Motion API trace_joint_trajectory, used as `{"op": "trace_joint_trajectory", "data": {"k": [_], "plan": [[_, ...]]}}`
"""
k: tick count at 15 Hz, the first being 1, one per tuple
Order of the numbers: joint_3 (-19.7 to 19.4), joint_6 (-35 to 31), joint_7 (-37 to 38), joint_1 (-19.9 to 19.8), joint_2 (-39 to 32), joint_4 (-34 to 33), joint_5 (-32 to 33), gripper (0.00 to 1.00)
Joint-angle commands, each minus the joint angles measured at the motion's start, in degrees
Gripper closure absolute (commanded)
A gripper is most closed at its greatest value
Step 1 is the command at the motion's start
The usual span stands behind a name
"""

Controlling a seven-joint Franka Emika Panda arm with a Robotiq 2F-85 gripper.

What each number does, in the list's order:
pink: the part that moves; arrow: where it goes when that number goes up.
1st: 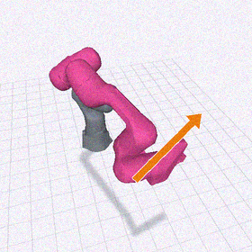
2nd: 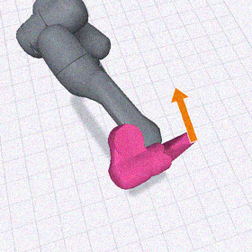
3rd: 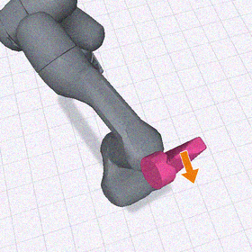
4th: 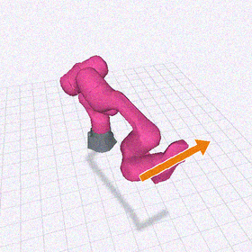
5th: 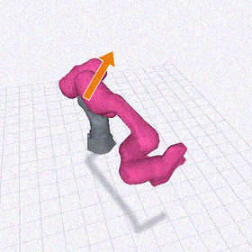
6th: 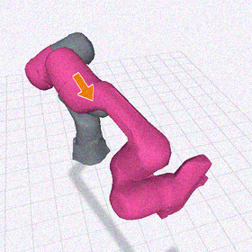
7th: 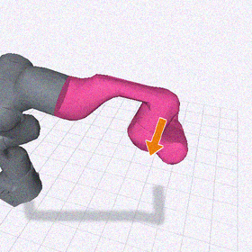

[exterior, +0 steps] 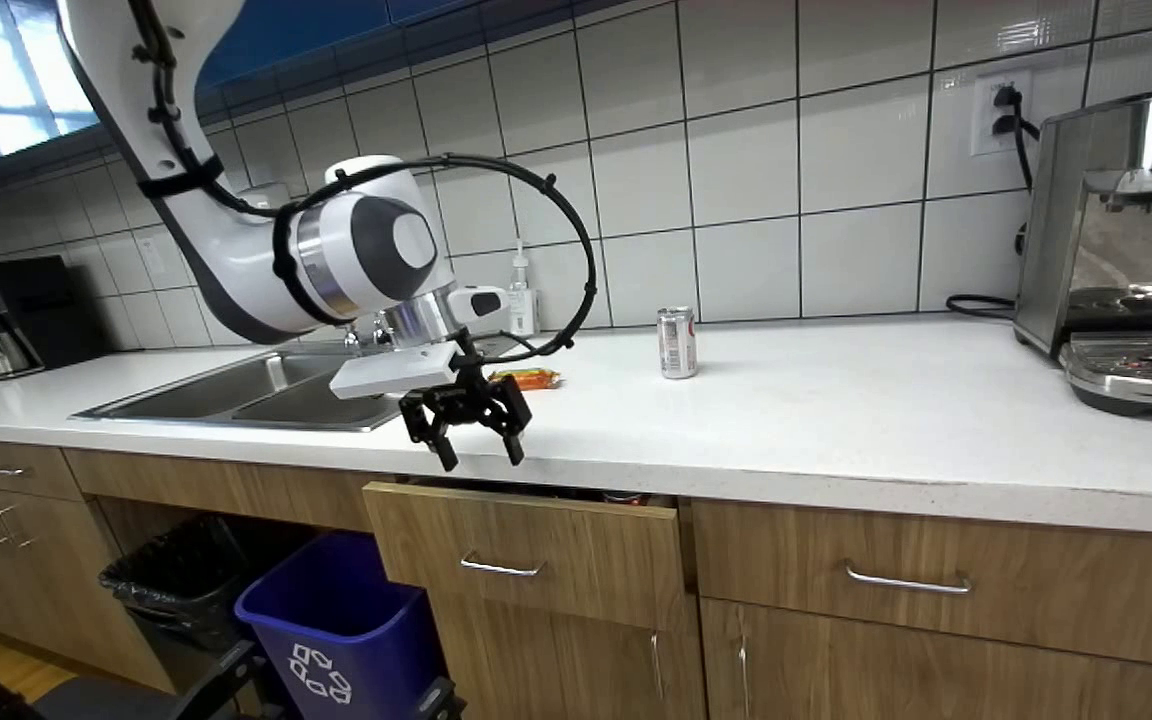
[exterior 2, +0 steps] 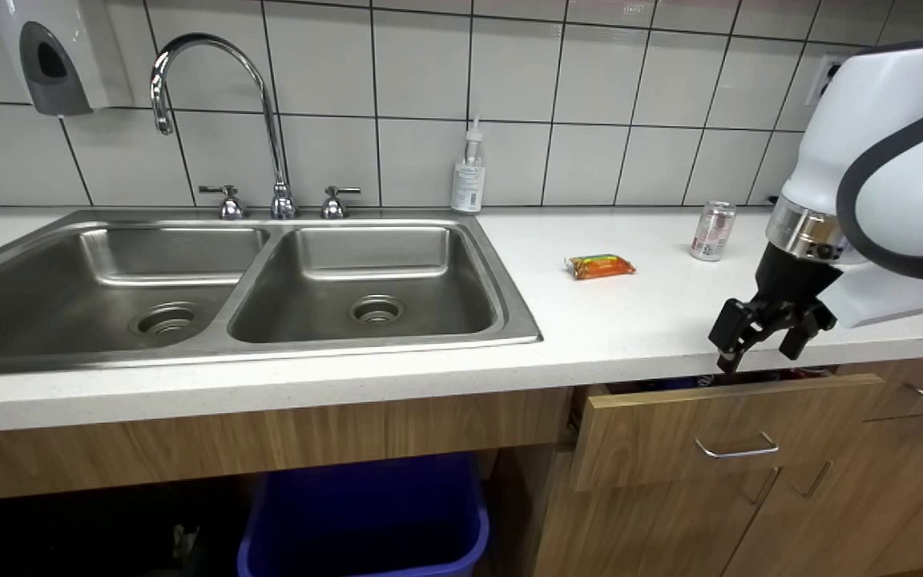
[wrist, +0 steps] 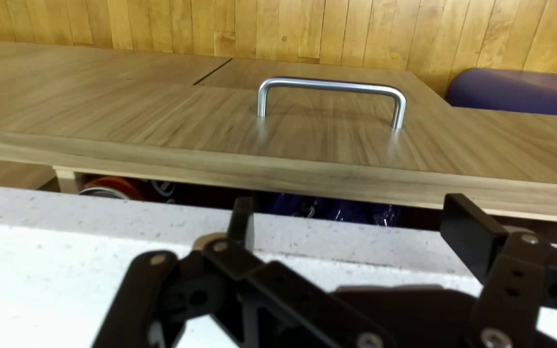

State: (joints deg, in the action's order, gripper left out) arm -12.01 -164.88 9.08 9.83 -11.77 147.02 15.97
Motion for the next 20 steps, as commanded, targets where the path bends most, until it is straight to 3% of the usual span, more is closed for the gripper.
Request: {"op": "trace_joint_trajectory", "data": {"k": [1,6,15,16,20], "plan": [[0.3,1.5,3.3,-0.5,6.3,2.4,4.1,0.00],[2.6,3.0,4.8,-2.1,10.8,2.4,6.5,0.00],[8.1,5.3,4.1,-6.4,17.6,2.4,4.2,0.00],[8.4,3.0,2.7,-6.8,14.2,1.3,3.7,0.00],[9.0,3.6,2.6,-7.5,15.7,1.6,3.6,0.00]]}}
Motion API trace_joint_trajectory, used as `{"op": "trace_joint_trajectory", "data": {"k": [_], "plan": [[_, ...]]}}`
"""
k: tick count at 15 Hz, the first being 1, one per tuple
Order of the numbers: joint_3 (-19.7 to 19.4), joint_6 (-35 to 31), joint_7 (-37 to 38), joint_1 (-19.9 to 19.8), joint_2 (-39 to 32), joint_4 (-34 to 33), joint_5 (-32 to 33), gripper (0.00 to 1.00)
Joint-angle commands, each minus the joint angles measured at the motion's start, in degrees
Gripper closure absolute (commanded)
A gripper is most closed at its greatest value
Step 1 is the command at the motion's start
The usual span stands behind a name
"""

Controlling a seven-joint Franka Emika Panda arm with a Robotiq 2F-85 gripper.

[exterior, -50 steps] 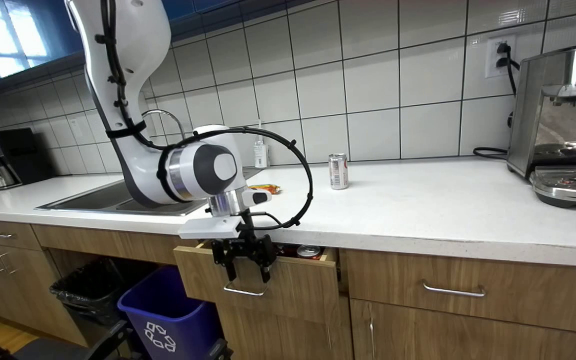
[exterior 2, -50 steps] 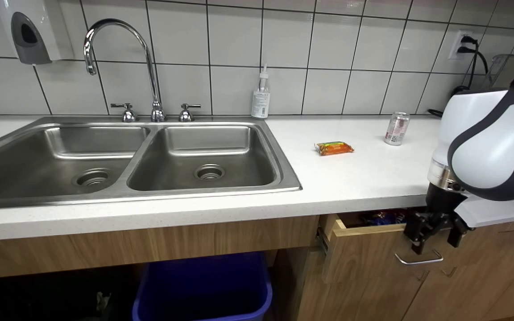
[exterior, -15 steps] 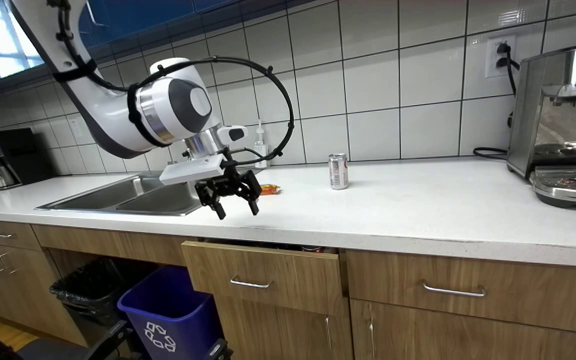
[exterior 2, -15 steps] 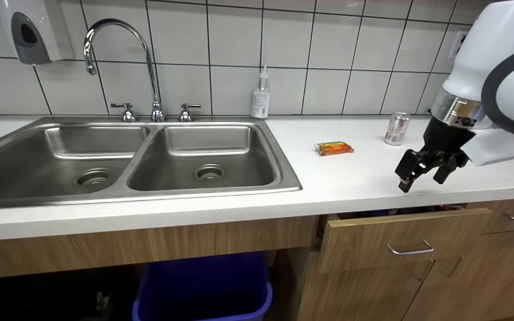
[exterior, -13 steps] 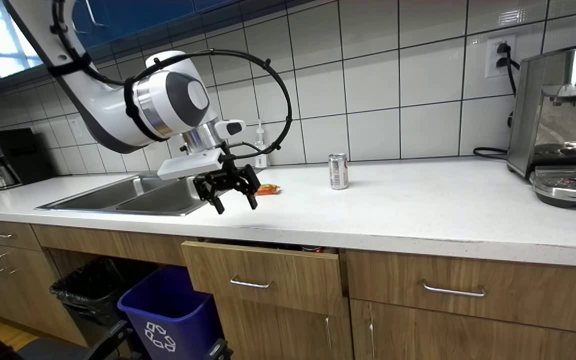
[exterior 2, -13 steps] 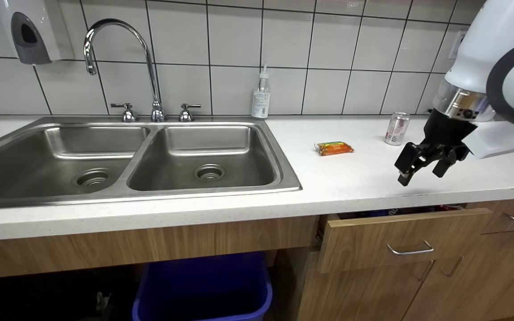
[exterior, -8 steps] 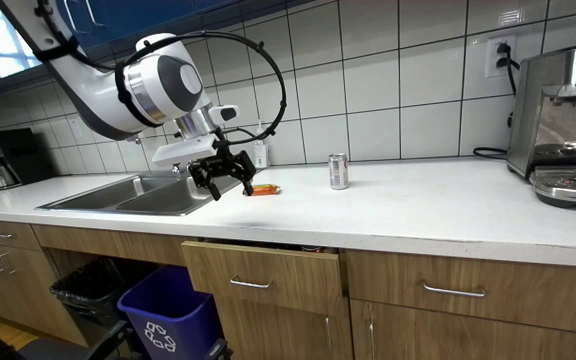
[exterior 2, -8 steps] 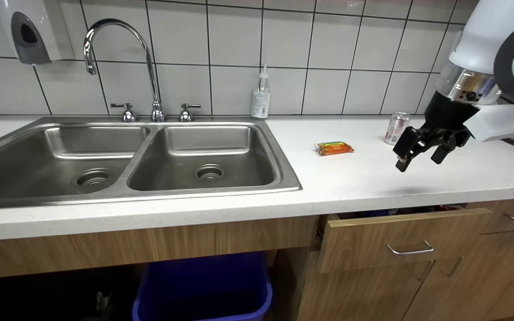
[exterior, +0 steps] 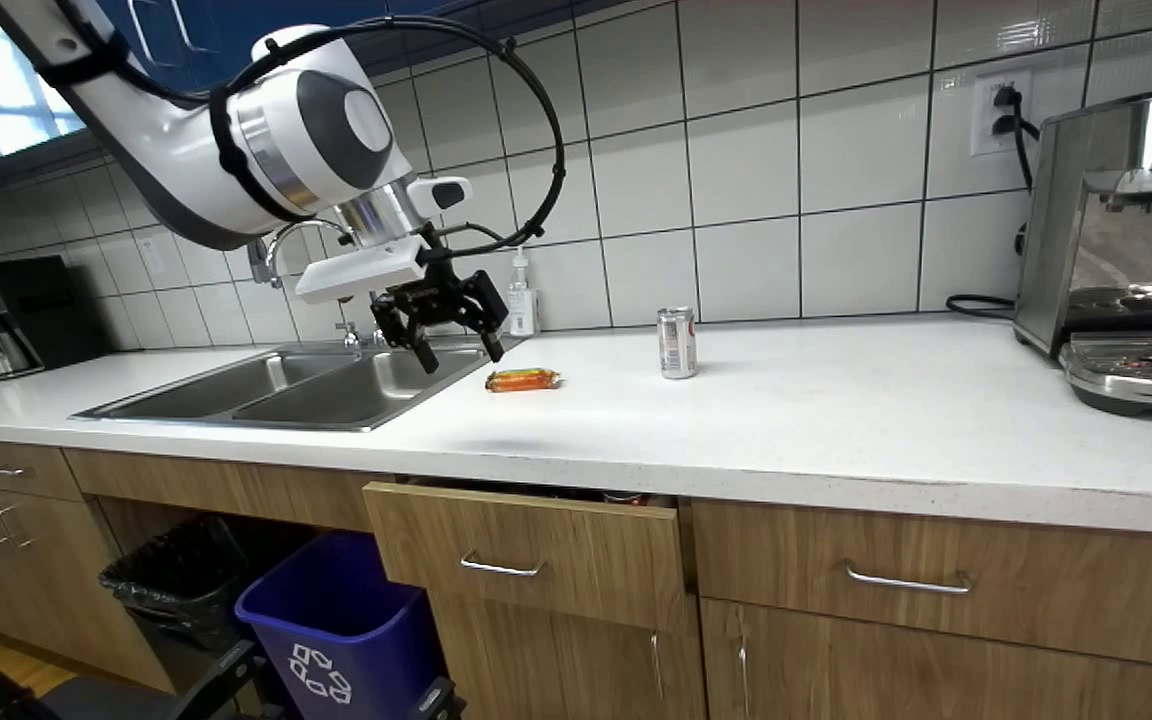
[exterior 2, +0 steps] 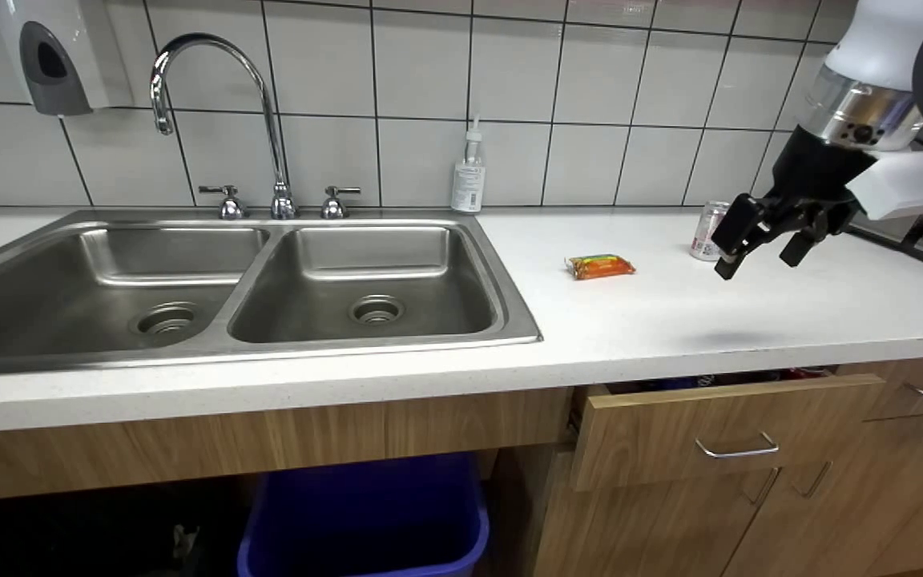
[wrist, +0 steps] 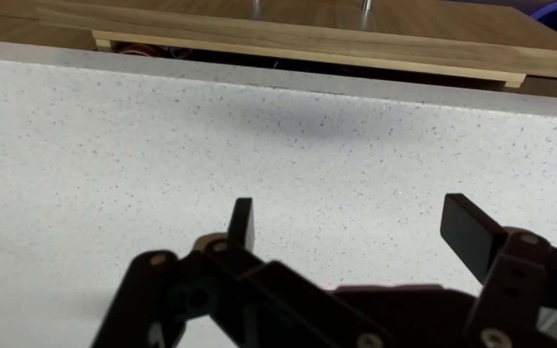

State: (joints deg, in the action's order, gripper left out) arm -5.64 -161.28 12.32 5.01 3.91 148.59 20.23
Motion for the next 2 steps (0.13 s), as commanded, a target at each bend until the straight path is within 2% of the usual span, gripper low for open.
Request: {"op": "trace_joint_trajectory", "data": {"k": [1,2], "plan": [[2.7,0.0,-0.6,-2.6,0.0,0.1,-0.7,0.00],[2.7,0.0,-0.6,-2.6,0.0,0.1,-0.7,0.00]]}}
